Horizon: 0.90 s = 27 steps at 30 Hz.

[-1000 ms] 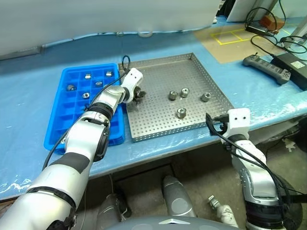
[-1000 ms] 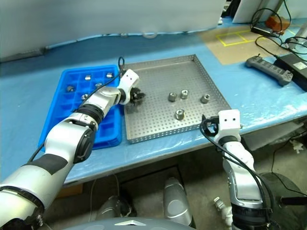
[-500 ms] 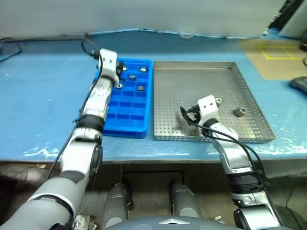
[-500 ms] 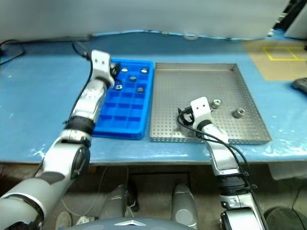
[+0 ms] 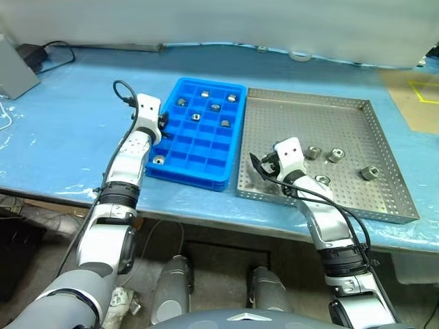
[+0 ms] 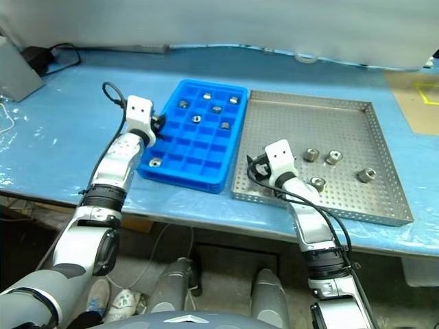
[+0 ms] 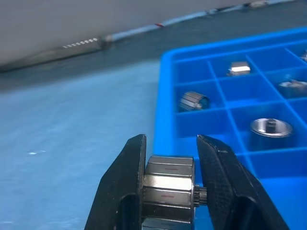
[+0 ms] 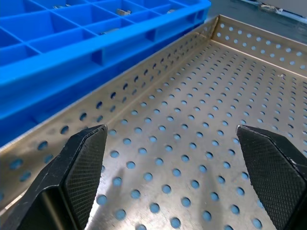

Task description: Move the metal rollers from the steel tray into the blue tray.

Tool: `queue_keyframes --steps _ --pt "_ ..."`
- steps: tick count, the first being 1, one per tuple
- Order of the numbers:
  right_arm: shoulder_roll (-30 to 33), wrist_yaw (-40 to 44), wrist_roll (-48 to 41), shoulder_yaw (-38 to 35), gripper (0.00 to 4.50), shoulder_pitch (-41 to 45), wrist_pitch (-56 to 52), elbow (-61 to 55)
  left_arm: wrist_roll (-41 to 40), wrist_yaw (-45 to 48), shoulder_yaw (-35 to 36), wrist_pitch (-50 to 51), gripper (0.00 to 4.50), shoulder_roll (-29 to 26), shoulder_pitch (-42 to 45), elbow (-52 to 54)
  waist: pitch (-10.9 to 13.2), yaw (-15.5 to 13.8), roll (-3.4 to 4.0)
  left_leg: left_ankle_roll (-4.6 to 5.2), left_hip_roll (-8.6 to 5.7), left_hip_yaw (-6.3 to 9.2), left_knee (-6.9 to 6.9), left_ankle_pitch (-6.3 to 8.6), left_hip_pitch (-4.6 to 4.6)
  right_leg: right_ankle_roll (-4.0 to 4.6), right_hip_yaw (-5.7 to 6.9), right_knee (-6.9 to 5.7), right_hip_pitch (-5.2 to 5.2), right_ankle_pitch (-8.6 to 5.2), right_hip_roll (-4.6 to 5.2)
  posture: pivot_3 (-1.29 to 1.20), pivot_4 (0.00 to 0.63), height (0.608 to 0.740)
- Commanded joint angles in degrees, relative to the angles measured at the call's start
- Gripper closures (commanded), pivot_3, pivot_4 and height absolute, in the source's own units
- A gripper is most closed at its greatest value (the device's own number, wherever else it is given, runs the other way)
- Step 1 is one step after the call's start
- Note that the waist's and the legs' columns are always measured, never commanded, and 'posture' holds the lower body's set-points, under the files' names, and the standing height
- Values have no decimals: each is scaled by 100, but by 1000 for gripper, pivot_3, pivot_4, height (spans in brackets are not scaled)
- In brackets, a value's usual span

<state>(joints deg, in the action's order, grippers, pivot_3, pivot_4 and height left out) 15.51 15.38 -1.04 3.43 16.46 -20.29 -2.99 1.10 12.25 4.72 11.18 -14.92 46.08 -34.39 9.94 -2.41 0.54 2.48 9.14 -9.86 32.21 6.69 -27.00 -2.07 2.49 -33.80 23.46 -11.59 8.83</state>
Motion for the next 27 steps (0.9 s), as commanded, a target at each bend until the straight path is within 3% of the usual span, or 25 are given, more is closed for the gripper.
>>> queue_keyframes --steps 1,5,11,15,20,24,27 --pt "-18 -37 10 -72 0 -52 100 -166 -20 63 -57 143 3159 -43 107 -1 0 1 0 5 23 -1 1 -11 -1 3 -1 1 4 2 -25 -128 150 740" --pt "-50 -80 -8 -101 0 -93 95 -199 1 119 -126 264 3159 -40 90 -8 0 3 0 10 81 -13 -8 -44 -17 25 -16 -3 53 -1 -85 -129 150 740" --pt "-88 -90 6 -77 0 -101 95 -191 27 7 -129 256 1264 -100 168 16 0 3 0 16 86 -33 -6 -41 -14 31 -46 0 61 -3 -94 -127 150 740" --pt "-198 -51 -286 -306 0 -72 92 -389 -490 671 24 30 1264 4 589 -198 0 -11 0 14 91 -38 -5 -42 -7 48 -55 -2 63 8 -98 -143 150 740" --pt "-695 141 -1912 -1204 0 -58 -272 -1398 -719 1958 -82 -982 1264 162 1574 -1284 0 -34 0 17 84 -42 -5 -45 -9 56 -67 -4 65 14 -97 -189 150 740" --pt "-630 -90 -2668 -1845 0 -74 -648 -2009 -670 2784 -247 -1575 1264 618 2202 -2292 -2 -3 -2 35 68 -56 -4 -50 -6 57 -79 0 63 14 -92 -280 150 740" --pt "-593 -366 -3332 -2344 0 -120 -887 -2565 -469 2867 -415 -1892 1264 1052 2421 -2901 -2 36 -1 45 68 -79 -4 -45 4 56 -92 0 66 15 -76 -330 150 740"
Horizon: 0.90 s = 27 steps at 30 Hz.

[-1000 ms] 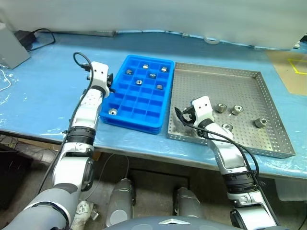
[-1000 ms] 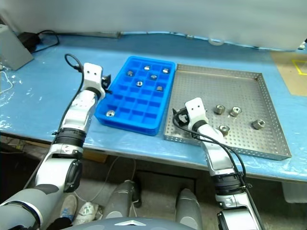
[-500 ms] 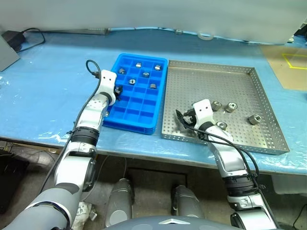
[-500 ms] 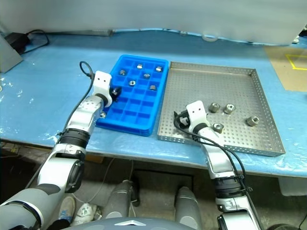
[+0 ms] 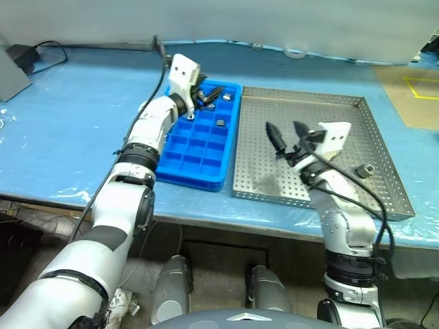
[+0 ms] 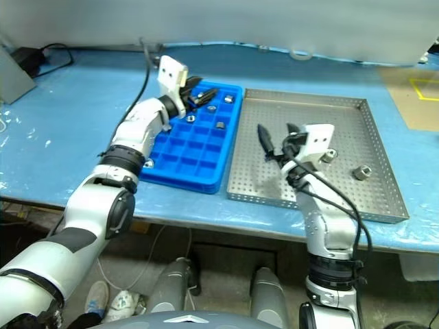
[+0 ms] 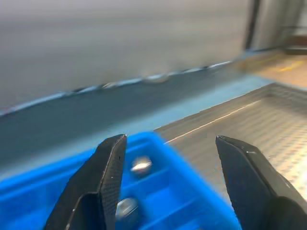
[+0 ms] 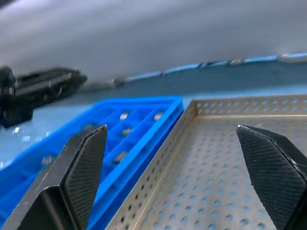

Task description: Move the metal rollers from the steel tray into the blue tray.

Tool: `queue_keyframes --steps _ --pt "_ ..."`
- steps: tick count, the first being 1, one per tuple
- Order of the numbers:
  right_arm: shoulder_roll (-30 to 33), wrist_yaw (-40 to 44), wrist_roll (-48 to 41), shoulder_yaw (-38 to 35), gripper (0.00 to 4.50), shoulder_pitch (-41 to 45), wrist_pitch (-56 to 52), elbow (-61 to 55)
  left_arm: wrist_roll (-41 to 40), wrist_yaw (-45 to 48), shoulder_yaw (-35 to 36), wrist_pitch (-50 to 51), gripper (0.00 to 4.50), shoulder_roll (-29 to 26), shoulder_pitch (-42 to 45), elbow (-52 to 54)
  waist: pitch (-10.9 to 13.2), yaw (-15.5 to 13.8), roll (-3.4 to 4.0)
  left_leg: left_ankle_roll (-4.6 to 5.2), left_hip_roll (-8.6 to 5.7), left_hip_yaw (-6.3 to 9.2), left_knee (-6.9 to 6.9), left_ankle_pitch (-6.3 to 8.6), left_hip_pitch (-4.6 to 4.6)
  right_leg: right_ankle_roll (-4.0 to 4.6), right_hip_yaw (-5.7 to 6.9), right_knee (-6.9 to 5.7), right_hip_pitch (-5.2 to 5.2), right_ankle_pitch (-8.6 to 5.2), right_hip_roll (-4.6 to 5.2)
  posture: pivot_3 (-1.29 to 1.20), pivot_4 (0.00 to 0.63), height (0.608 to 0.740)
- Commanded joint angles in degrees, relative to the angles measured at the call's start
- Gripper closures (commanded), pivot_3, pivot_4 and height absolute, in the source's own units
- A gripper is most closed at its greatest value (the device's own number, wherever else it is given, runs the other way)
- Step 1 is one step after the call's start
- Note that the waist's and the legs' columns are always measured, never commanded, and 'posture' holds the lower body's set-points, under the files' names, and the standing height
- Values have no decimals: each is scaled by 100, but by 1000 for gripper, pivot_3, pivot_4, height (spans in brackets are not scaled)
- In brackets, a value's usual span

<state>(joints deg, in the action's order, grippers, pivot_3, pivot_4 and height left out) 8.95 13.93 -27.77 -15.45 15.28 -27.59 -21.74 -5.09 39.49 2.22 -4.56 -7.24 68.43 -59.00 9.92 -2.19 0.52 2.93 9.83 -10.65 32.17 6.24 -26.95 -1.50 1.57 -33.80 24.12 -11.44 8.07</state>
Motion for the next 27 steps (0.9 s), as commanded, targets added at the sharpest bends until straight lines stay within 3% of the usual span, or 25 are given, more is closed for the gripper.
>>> queue_keyframes --steps 1,8,13,17,21,27 --pt "102 -321 -888 -612 0 -35 -246 -903 199 211 -228 -333 1264 458 246 -615 0 30 0 1 4 -9 -1 0 1 0 -4 -1 5 0 0 -359 150 740" --pt "706 -895 -1806 -1401 0 -1050 -769 -2232 405 1124 -536 -259 1264 1479 522 -1240 0 138 1 23 10 -58 -2 13 8 -1 -24 8 16 0 6 -499 150 740" --pt "1152 -1156 -2351 -2037 0 -1810 -774 -2588 997 1060 -1038 -551 1264 1875 564 -1434 -3 305 5 43 0 -101 -1 28 29 -8 -30 18 16 -3 16 -543 150 740" --pt "1441 -1348 -2635 -2422 0 -2156 -685 -2664 1102 1112 -1133 -535 1264 2171 521 -1504 -3 462 5 44 3 -103 -2 29 31 -62 -29 38 15 -23 15 -564 150 740" --pt "1625 -1518 -2755 -2516 0 -2396 -644 -2723 1214 714 -1210 -538 1264 2460 444 -1572 -3 549 5 45 1 -103 -2 30 30 -63 -29 41 15 -23 16 -597 150 740" --pt "1673 -1700 -2684 -2408 0 -2750 -597 -2921 1108 872 -1123 -559 1264 2665 368 -1587 -4 632 7 62 -5 -103 -2 40 15 -55 -21 61 15 -17 16 -597 150 740"
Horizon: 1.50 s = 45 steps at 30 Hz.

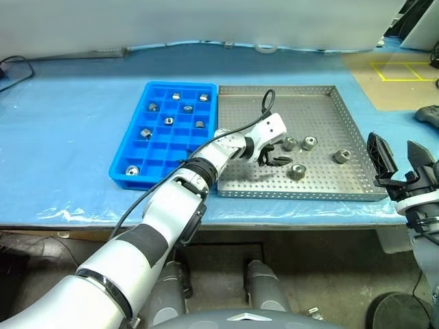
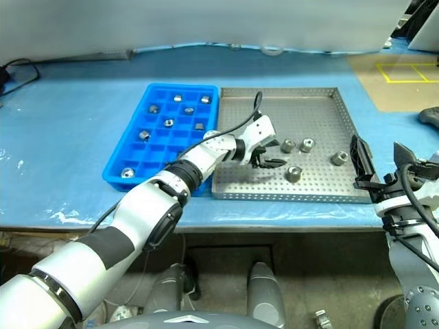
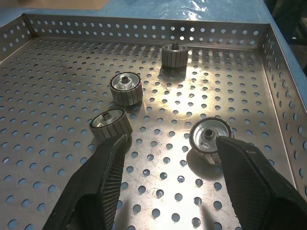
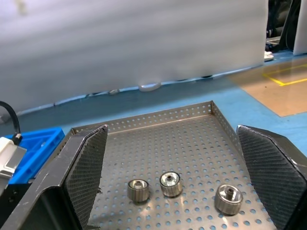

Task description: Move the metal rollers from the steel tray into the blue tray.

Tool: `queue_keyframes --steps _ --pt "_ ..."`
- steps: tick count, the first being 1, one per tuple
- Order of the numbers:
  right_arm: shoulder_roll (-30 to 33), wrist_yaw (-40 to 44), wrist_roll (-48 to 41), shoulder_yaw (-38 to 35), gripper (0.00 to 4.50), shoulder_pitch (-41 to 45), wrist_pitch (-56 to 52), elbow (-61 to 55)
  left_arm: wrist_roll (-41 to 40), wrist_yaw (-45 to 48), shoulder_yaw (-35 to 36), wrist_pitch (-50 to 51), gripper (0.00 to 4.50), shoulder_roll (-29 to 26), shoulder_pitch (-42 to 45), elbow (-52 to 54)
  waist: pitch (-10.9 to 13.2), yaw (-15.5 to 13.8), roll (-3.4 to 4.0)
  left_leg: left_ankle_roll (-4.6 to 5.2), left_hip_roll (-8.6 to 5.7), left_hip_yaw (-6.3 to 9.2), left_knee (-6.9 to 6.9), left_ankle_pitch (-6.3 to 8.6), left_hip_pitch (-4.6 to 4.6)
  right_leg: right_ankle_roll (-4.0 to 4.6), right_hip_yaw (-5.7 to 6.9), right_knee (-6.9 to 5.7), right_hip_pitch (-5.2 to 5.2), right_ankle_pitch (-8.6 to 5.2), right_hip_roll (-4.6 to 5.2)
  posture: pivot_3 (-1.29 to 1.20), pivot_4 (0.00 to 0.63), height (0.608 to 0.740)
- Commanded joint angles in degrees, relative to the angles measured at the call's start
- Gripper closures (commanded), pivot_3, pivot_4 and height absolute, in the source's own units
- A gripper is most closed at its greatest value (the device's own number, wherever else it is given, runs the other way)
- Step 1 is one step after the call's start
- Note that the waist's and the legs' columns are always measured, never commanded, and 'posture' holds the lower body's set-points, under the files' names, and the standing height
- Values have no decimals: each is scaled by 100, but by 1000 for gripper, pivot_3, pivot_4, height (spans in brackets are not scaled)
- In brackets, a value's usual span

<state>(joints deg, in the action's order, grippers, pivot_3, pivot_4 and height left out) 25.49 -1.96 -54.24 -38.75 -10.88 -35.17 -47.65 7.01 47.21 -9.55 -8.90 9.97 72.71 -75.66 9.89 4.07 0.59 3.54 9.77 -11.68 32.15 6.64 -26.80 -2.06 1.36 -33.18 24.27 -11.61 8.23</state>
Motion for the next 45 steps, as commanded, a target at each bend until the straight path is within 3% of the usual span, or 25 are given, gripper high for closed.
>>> queue_keyframes --steps 1,9,15,29,39,42,45 --pt "-1 -135 -35 -82 0 -212 178 -368 -204 198 137 -80 1264 992 -61 84 -1 11 1 3 -1 0 0 2 -3 19 2 3 0 11 0 -660 150 740" --pt "-173 -394 -18 -132 0 -890 390 -780 -217 572 41 -98 1264 1104 -235 55 -1 208 2 35 -12 -7 4 22 -21 27 3 38 -2 17 8 -745 150 740" --pt "-361 -529 67 -54 0 -1313 628 -996 -124 580 -111 -142 1264 1153 -355 43 0 604 0 44 -20 -7 10 29 -27 -11 5 45 -6 -7 16 -784 150 740" --pt "-478 -704 519 513 0 -1585 791 -1118 485 -1578 -510 -34 1264 976 -536 -86 2 1595 -4 66 -57 33 55 45 -40 -67 26 46 -37 -39 48 -783 150 740" --pt "-271 -509 989 834 0 -1395 645 -851 695 -849 -746 371 1264 620 -837 -70 4 1879 -7 124 -137 69 88 83 -29 -99 44 69 -118 -56 119 -738 150 740" --pt "-231 -453 1084 938 0 -1306 592 -776 680 -1085 -672 500 1789 508 -869 -64 4 1891 -7 127 -154 95 89 85 -30 -112 55 70 -135 -64 127 -727 150 740" --pt "-182 -382 1122 980 0 -1222 546 -722 583 -1360 -527 596 2727 449 -837 -56 2 1895 -5 127 -157 113 89 85 -31 -113 74 72 -147 -65 129 -714 150 740"
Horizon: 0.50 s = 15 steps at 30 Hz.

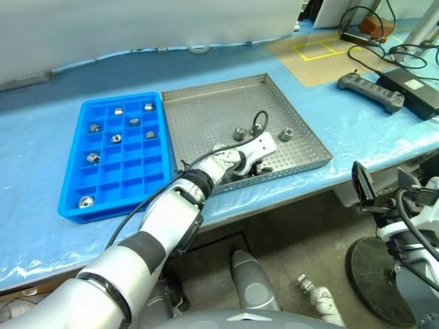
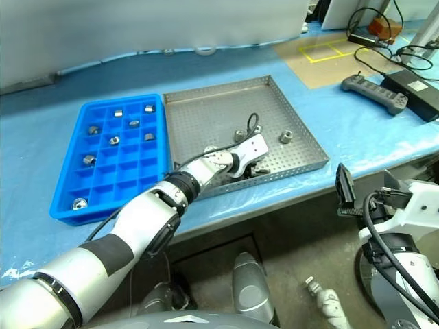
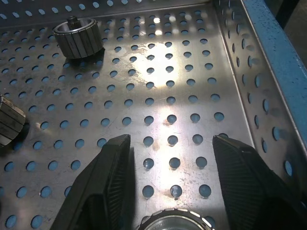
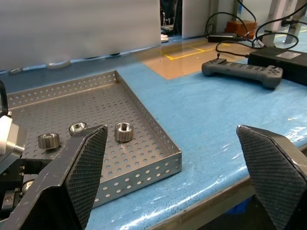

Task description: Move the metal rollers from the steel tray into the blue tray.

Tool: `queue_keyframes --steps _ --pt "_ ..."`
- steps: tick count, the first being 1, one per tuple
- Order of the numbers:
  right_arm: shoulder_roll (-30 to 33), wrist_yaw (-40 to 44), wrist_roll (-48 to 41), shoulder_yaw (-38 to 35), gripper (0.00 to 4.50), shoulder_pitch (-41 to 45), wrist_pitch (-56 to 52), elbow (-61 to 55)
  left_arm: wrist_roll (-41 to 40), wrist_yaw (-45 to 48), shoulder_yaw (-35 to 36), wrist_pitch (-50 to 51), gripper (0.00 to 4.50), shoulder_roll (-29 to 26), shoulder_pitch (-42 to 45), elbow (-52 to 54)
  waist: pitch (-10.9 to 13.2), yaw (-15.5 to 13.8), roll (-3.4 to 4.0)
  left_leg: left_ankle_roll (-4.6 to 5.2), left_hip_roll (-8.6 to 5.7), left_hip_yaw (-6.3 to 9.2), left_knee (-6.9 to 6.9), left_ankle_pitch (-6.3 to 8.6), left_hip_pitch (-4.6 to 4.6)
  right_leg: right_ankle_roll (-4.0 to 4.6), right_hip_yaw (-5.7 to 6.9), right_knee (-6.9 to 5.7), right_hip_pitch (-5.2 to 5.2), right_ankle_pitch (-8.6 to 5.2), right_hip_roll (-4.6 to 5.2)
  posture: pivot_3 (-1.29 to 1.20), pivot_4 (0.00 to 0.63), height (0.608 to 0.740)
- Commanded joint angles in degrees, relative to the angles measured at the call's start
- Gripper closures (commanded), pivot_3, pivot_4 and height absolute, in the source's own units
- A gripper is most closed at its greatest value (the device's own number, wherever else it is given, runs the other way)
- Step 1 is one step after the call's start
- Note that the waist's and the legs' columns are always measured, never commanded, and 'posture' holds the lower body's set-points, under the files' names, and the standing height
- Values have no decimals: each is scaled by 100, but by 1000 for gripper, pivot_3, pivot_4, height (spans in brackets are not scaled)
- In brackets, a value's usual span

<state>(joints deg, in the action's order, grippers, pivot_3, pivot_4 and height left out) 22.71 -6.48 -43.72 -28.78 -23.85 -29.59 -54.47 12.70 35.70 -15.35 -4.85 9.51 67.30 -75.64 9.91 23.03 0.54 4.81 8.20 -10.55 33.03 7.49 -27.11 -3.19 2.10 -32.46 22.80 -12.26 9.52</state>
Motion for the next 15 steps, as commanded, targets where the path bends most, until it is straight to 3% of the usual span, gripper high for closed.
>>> queue_keyframes --steps 1,6,15 --pt "125 98 80 -27 0 116 -29 2 -103 -275 190 242 3021 496 -256 -49 0 -4 0 -1 -2 14 0 0 0 -2 13 0 -11 -1 0 -714 150 740" --pt "275 229 79 41 0 426 -146 193 -876 -154 1056 576 4362 506 -5 39 0 -6 1 -2 -22 53 3 0 0 -10 79 0 -40 -6 30 -684 150 740" --pt "404 650 321 894 0 1518 -347 994 -1831 455 2006 1202 4362 0 318 507 3 -95 -2 22 -65 63 3 14 -33 25 111 -1 -37 15 84 -482 150 740"
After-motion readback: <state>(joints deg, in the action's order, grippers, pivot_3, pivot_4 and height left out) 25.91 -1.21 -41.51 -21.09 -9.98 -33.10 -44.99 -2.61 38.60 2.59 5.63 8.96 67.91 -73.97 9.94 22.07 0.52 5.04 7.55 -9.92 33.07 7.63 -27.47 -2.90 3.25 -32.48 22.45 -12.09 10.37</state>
